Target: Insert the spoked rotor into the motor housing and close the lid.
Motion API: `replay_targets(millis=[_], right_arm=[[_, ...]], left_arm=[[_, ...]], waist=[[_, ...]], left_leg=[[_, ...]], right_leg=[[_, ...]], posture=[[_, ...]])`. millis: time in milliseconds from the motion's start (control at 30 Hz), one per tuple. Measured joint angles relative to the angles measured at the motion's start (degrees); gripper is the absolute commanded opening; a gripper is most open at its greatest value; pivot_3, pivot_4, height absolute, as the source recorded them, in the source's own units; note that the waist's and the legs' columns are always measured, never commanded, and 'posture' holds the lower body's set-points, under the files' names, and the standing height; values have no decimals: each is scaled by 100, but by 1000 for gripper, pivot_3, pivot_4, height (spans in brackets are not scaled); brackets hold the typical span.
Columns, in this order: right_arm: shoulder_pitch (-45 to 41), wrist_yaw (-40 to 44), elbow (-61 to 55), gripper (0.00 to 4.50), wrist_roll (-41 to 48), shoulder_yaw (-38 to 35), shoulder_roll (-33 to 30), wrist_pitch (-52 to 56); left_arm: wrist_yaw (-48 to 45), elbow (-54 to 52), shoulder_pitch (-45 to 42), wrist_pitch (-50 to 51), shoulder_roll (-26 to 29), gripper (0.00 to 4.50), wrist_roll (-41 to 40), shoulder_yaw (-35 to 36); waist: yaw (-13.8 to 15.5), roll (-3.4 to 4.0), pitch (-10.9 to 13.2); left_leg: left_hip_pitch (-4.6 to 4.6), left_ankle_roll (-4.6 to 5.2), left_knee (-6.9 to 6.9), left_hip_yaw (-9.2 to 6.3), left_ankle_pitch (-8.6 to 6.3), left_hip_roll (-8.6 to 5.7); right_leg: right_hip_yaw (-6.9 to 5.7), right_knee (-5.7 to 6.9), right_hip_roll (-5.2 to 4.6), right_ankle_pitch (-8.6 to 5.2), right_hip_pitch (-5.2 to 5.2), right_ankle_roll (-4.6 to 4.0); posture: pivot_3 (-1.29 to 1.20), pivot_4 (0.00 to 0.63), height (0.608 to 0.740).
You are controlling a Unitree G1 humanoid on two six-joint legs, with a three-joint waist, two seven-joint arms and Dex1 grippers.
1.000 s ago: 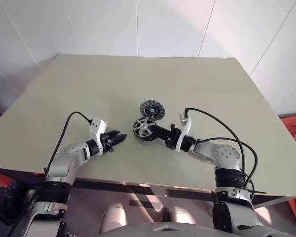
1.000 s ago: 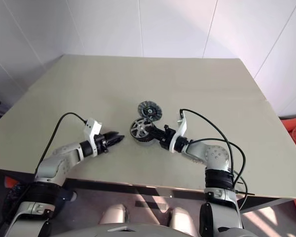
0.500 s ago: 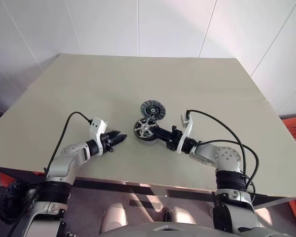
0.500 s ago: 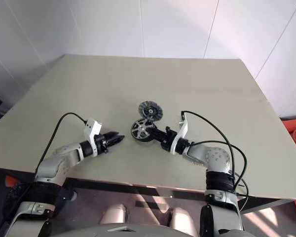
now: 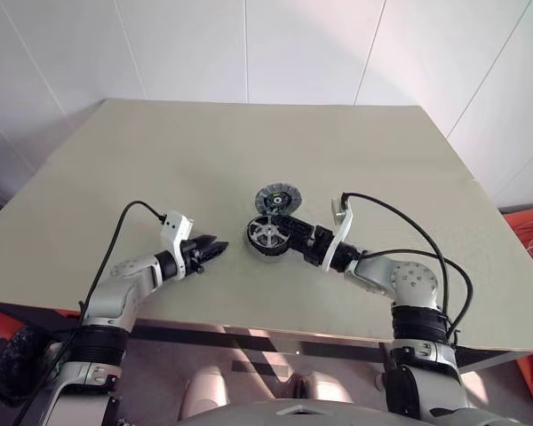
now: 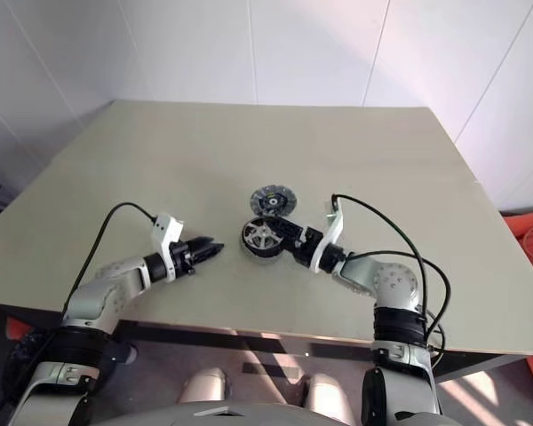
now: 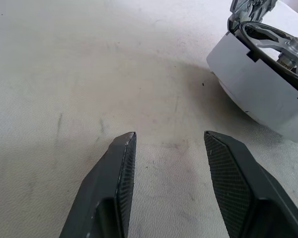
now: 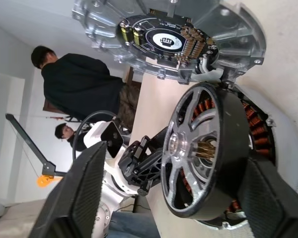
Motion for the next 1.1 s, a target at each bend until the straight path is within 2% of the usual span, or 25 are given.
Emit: replay_targets(millis=[433, 700, 1000, 1100], right_arm=[[128, 8, -452, 4489, -23, 0, -152, 21], [160, 69, -860, 4489, -45, 23, -401, 4], [239, 461, -1290, 4489, -804, 443, -761, -591], [233, 499, -1261, 3822, -1122, 676, -728, -759]], left_arm=[[-2, 51, -70, -19, -13, 2299, 13, -6], [-4, 92, -76, -57, -34, 2299, 18, -8], [-7, 189, -124, -105, -63, 2299, 20, -8], [-8, 237, -158, -136, -82, 2299, 23, -13]], waist=[[13, 0, 1], [14, 0, 2], [14, -1, 2], [12, -1, 2]], left_leg=[[-20, 3, -1, -1, -2, -2], [-21, 3, -1, -1, -2, -2], [-22, 3, -1, 0, -1, -1], [-22, 3, 0, 0, -2, -2]], right_leg=[[-1, -4, 0, 18, -20, -32], [-1, -3, 0, 12, -24, -20], [-1, -3, 0, 1, -18, -1], [-1, -3, 0, 1, -19, -2]], posture=[[0, 0, 740], [0, 0, 740], [0, 0, 740], [0, 0, 740]])
